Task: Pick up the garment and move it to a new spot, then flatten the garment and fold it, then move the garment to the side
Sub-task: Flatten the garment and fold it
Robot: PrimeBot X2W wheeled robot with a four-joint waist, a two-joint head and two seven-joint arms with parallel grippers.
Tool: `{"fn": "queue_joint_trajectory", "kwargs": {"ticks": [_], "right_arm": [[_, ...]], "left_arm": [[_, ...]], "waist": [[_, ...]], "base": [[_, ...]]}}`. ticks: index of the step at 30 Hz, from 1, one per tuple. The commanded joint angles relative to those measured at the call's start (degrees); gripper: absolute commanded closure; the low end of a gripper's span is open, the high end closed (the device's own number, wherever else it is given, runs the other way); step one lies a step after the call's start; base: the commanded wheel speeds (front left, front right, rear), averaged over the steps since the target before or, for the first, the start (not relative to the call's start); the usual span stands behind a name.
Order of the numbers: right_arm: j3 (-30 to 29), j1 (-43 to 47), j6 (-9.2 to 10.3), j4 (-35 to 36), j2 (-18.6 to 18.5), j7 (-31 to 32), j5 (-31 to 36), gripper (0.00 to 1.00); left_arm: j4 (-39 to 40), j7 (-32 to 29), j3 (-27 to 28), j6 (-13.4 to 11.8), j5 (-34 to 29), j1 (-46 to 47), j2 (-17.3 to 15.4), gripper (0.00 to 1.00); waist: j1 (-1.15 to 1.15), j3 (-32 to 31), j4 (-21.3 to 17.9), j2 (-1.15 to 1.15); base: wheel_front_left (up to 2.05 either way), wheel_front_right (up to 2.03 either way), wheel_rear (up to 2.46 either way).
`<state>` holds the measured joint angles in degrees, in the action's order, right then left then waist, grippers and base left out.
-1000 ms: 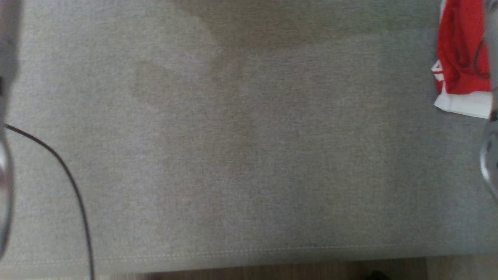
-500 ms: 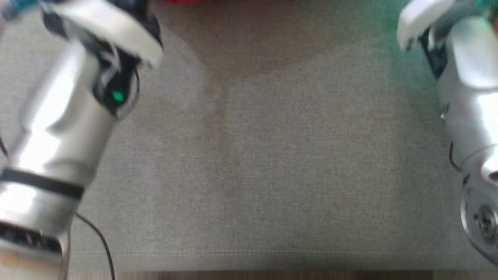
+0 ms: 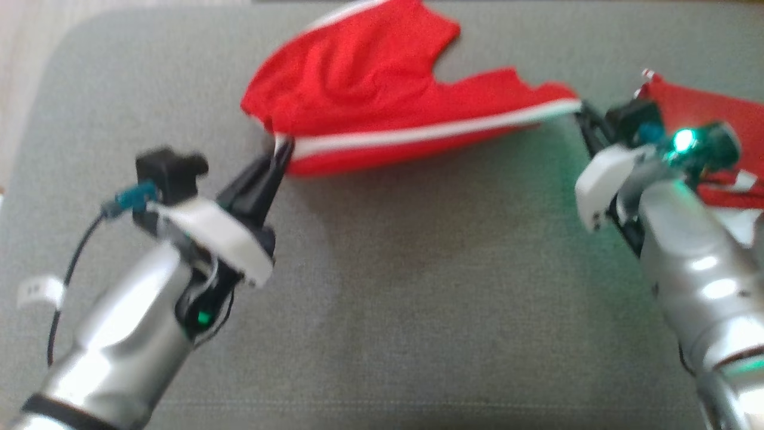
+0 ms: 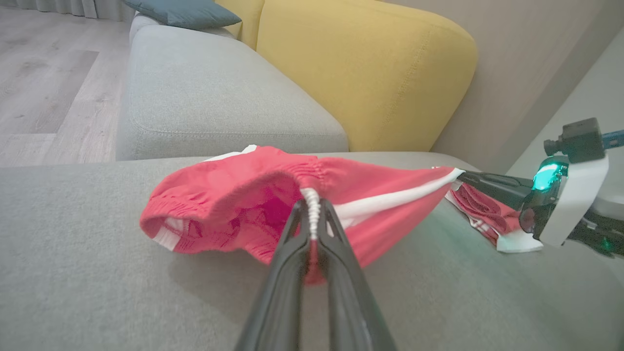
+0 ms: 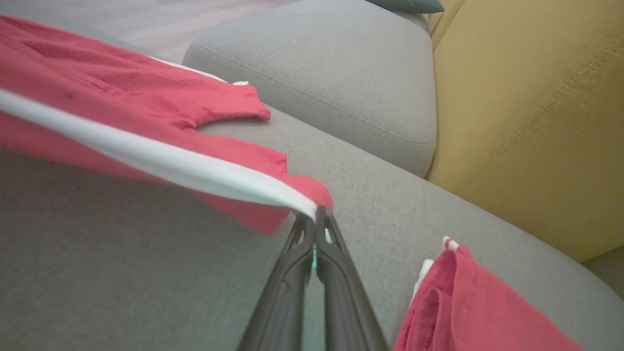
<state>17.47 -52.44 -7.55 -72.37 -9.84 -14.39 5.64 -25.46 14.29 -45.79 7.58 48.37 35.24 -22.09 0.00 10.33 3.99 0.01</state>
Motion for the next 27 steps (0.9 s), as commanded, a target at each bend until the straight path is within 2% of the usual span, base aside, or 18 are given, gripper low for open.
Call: {"fn": "queue_joint_trajectory", "kwargs": {"ticks": [1,7,14,21,24,27], "right_arm": [[2.11,1.18,0.06,1.42,-1.11,-0.59,-1.54,1.0],[9.89,8.15,0.06,3.26,-3.81,-0.6,-9.37,1.0],[18.01,14.55,0.06,9.01,-8.38,0.78,-18.07,1.0],[25.75,21.1,0.06,24.2,-18.63,5.77,-27.58,1.0],[26.64,23.86,0.06,32.22,-23.98,8.55,-30.03,1.0],[24.54,25.57,0.06,39.61,-28.19,11.29,-31.58,1.0]], "left_arm": [[1.67,0.71,2.15,-0.09,-0.63,0.82,-3.34,1.0],[3.8,0.71,-0.75,-0.09,-2.89,-5.31,-4.9,1.0],[6.77,0.71,-2.65,-0.24,-3.27,-12.41,-5.46,1.0],[14.75,-0.24,-4.91,-2.51,-2.72,-20.05,-7.5,1.0],[18.54,-1.03,-5.5,-3.85,-2.7,-22.18,-8.59,1.0],[21.67,-1.05,-5.16,-5.2,-2.55,-23.37,-9.3,1.0]], "waist": [[0.0,-2.98,-0.3,-0.01],[0.0,-7.1,-0.57,-0.01],[0.0,-10.76,-1.47,-0.01],[0.0,-12.73,-2.28,-0.01],[0.0,-13.29,-2.02,-0.01],[0.0,-13.53,-1.7,-0.01]], "base": [[0.0,0.0,0.0],[0.0,0.0,0.0],[0.0,0.0,0.0],[0.0,0.0,0.0],[0.0,0.0,0.0],[0.0,0.0,0.0]]}}
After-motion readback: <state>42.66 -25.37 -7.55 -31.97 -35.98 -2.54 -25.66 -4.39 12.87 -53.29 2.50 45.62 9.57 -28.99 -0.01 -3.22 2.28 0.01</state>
